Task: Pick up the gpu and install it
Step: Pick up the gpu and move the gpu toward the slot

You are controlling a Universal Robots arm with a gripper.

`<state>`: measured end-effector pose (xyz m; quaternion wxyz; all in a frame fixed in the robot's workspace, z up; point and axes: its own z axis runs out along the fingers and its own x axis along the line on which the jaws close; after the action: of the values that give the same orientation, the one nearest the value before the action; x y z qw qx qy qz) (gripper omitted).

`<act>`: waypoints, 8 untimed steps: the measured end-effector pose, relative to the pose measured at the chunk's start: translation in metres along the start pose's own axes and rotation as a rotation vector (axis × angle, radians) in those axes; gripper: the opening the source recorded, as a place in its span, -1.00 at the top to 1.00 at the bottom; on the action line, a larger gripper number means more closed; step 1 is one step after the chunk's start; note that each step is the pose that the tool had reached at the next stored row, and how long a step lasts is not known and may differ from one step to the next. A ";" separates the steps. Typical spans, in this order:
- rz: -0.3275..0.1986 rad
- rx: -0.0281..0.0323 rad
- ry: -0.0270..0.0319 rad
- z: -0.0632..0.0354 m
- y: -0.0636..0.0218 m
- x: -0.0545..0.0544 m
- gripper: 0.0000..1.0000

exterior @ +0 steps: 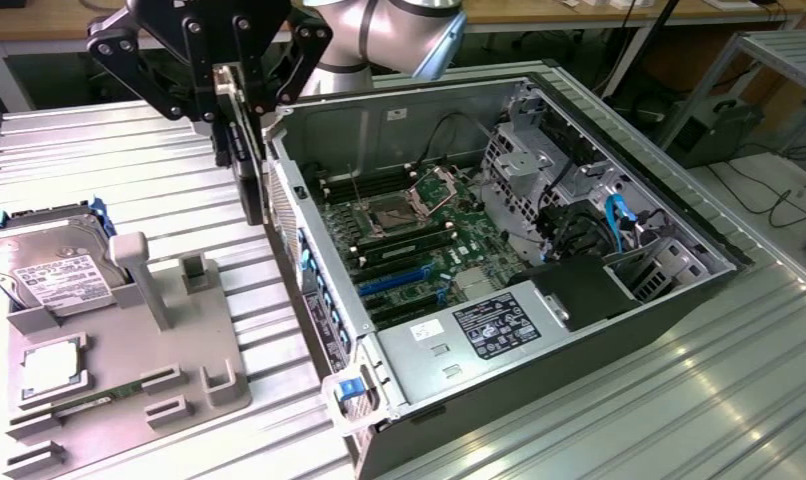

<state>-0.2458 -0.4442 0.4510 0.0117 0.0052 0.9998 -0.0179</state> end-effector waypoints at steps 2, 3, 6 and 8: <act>0.000 0.0000 0.0000 0.0000 0.0001 -0.002 0.44; 0.000 0.0000 0.0001 0.0001 0.0001 -0.003 0.44; 0.000 0.0000 0.0000 0.0002 0.0001 -0.006 0.44; 0.000 0.0000 0.0001 0.0002 0.0001 -0.008 0.44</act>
<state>-0.2376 -0.4442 0.4510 0.0116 0.0052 0.9998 -0.0179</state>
